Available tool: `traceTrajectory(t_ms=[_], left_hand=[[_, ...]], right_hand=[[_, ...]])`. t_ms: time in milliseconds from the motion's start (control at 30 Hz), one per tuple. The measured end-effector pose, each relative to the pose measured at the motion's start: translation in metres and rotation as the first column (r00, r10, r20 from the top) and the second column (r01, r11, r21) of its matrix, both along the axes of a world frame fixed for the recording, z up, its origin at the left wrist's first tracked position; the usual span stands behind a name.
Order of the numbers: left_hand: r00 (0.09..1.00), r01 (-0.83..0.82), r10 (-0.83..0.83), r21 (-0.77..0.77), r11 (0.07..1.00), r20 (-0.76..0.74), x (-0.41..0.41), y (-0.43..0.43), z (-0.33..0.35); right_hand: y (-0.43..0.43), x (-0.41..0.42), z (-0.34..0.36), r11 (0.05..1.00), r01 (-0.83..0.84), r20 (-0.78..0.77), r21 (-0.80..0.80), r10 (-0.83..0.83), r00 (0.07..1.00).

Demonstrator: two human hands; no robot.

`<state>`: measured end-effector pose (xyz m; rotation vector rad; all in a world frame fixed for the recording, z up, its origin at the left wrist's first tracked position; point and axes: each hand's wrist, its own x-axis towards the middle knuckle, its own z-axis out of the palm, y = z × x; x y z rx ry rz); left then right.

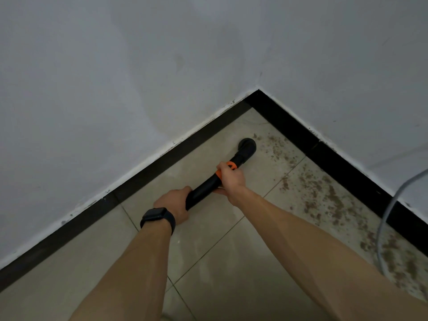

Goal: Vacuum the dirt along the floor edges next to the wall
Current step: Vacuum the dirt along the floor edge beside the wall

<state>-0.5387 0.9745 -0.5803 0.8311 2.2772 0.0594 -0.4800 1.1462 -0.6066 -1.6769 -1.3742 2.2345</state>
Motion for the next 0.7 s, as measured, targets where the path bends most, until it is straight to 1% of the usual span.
traceTrajectory(t_ms=[100,233,333,433,567,700], left_hand=[[0.999,0.041,-0.041,0.009,0.999,-0.031,0.002,0.008,-0.003],[0.994,0.092,-0.090,0.021,0.996,-0.062,0.005,0.020,-0.011],[0.993,0.103,-0.100,0.043,0.994,-0.066,0.006,0.029,-0.016],[0.996,0.085,-0.081,0.086,0.993,-0.046,0.003,0.039,-0.020],[0.999,0.038,-0.034,0.149,0.988,-0.029,0.000,0.052,-0.025],[1.000,0.007,-0.002,0.168,0.986,-0.029,-0.003,0.063,-0.030]], right_hand=[[0.006,-0.003,-0.001,0.999,0.026,0.020,0.028,-0.026,0.999],[0.018,0.000,-0.002,0.997,0.076,0.012,0.022,-0.076,0.997],[0.029,0.000,-0.005,0.994,0.095,0.015,0.052,-0.096,0.995],[0.038,-0.002,-0.009,0.991,0.103,0.023,0.084,-0.106,0.994],[0.053,-0.008,-0.009,0.990,0.113,0.021,0.086,-0.115,0.993],[0.066,-0.019,-0.006,0.995,0.069,0.002,0.072,-0.070,0.998]])
